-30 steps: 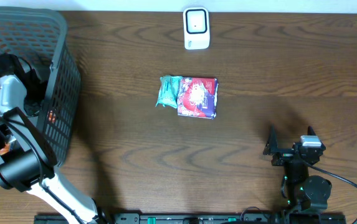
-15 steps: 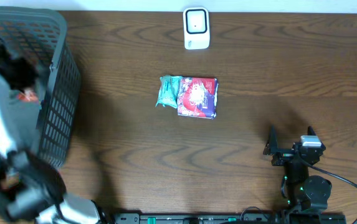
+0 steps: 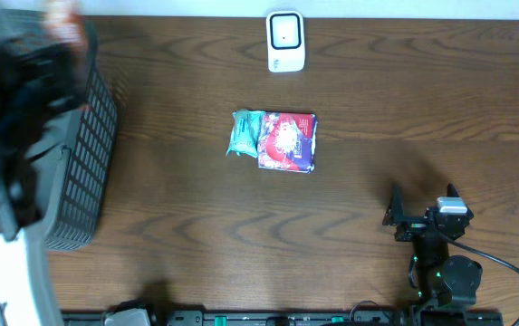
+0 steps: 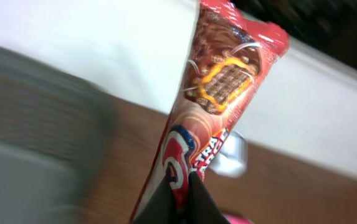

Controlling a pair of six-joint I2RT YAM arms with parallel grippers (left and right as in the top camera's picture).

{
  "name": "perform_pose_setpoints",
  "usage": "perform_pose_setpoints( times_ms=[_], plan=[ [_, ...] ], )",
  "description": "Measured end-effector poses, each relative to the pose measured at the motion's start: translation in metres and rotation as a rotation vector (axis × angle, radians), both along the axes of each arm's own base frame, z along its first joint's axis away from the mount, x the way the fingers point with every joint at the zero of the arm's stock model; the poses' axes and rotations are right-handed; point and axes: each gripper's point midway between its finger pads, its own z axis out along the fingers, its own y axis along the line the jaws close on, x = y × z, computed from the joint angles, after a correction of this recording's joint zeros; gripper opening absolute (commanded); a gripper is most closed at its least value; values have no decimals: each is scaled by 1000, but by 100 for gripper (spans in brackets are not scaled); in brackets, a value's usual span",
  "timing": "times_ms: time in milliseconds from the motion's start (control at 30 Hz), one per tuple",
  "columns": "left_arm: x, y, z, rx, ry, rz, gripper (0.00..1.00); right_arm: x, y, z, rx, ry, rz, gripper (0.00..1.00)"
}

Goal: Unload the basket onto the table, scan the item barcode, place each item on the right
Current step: 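Place the red-orange candy bar left of the green packet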

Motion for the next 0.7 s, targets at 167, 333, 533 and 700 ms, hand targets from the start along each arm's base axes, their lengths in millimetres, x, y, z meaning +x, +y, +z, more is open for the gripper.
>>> perform_pose_setpoints(
  times_ms=[167, 333, 533, 700],
  plan=[
    [37, -90, -60, -26, 174, -244, 7, 0, 0, 0, 0, 0, 0, 99],
    [68, -149, -144, 54, 385, -301, 7, 0, 0, 0, 0, 0, 0, 99],
    [85, -166, -240, 156, 615, -142, 7, 0, 0, 0, 0, 0, 0, 99],
    [90, -153, -304, 265, 739, 19, 7, 0, 0, 0, 0, 0, 0, 99]
  ],
)
